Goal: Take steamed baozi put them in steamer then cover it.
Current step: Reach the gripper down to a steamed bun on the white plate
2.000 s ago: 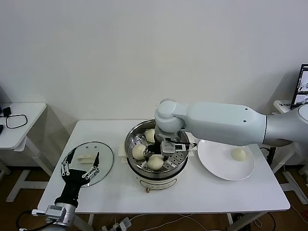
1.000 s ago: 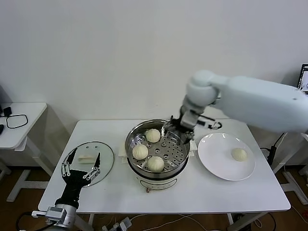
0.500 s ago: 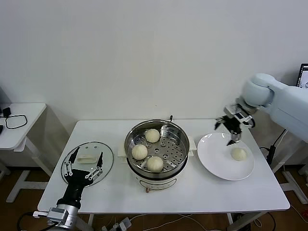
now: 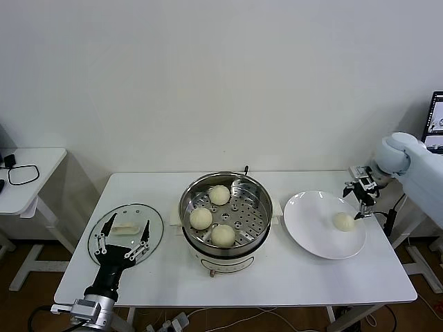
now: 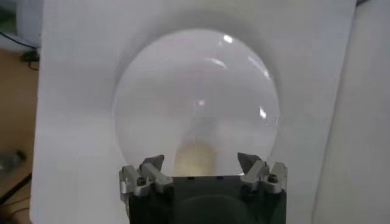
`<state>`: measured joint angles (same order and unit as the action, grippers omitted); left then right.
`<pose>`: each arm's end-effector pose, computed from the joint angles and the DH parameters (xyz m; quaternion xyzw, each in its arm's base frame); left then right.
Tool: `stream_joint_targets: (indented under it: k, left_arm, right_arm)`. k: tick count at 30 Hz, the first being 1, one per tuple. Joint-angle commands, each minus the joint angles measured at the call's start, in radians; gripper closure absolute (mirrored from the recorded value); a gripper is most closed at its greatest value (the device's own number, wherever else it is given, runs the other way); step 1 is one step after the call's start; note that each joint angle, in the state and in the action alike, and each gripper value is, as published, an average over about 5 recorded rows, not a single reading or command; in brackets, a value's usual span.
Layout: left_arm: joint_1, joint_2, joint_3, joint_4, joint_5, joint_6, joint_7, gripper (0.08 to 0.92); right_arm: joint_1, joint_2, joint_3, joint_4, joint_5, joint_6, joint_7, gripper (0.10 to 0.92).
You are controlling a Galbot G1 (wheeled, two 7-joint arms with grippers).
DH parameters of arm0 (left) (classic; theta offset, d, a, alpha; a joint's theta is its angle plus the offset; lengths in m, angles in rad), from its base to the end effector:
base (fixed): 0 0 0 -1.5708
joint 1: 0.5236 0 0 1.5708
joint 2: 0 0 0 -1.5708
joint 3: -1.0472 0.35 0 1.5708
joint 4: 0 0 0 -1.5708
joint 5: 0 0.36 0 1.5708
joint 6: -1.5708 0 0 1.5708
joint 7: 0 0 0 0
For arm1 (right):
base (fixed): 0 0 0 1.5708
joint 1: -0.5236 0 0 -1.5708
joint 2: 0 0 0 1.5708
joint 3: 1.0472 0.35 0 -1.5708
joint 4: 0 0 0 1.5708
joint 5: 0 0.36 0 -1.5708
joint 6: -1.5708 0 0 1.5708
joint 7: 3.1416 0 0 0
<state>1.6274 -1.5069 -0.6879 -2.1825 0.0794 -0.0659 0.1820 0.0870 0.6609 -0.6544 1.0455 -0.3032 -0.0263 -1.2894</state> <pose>0.1665 0.0573 -0.2764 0.0433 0.9914 0.1174 0.0385 0.5514 -0.2422 -0.1257 0.4576 -0.5115 0.5766 0.4432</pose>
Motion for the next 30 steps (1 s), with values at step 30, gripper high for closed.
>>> stream_joint_targets:
  k: [30]
  left_arm:
    - [-0.006, -0.002, -0.005, 0.015, 0.003, -0.003, 0.001, 0.177]
  right_arm:
    - [-0.224, 0.205, 0.344, -0.323, -0.274, 0.105, 0.121, 0.203]
